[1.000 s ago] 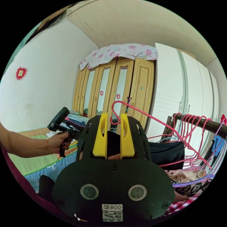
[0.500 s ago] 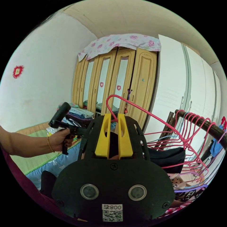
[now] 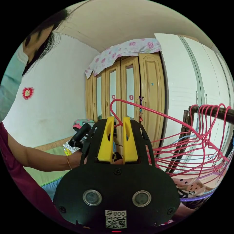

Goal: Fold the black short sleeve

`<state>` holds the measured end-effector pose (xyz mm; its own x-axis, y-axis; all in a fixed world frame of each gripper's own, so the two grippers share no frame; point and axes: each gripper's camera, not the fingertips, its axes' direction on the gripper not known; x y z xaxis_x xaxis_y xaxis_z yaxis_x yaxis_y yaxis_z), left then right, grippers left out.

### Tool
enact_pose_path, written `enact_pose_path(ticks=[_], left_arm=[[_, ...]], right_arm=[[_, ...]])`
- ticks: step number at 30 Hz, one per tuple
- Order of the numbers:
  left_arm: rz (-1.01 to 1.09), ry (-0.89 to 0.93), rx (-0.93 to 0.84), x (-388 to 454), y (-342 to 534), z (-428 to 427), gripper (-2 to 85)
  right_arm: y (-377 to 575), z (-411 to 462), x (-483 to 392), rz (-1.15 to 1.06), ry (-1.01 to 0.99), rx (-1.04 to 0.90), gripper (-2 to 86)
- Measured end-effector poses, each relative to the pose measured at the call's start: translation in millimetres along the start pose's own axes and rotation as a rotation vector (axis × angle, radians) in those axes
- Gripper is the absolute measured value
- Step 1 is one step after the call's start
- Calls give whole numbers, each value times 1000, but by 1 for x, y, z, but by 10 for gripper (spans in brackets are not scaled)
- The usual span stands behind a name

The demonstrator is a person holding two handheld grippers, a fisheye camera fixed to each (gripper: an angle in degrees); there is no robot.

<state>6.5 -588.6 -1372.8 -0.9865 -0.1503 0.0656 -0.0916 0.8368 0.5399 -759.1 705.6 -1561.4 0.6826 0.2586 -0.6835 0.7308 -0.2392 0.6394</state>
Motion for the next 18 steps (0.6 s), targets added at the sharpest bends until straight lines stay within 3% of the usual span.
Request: enact_pose_path(ticks=[11, 18], left_arm=[[-135, -103, 240, -36, 169, -118, 8], [-137, -243, 348, -21, 302, -197, 9]], right_arm=[[70, 40, 46, 12, -77, 58, 4], [129, 119, 51, -43, -352, -58, 19]])
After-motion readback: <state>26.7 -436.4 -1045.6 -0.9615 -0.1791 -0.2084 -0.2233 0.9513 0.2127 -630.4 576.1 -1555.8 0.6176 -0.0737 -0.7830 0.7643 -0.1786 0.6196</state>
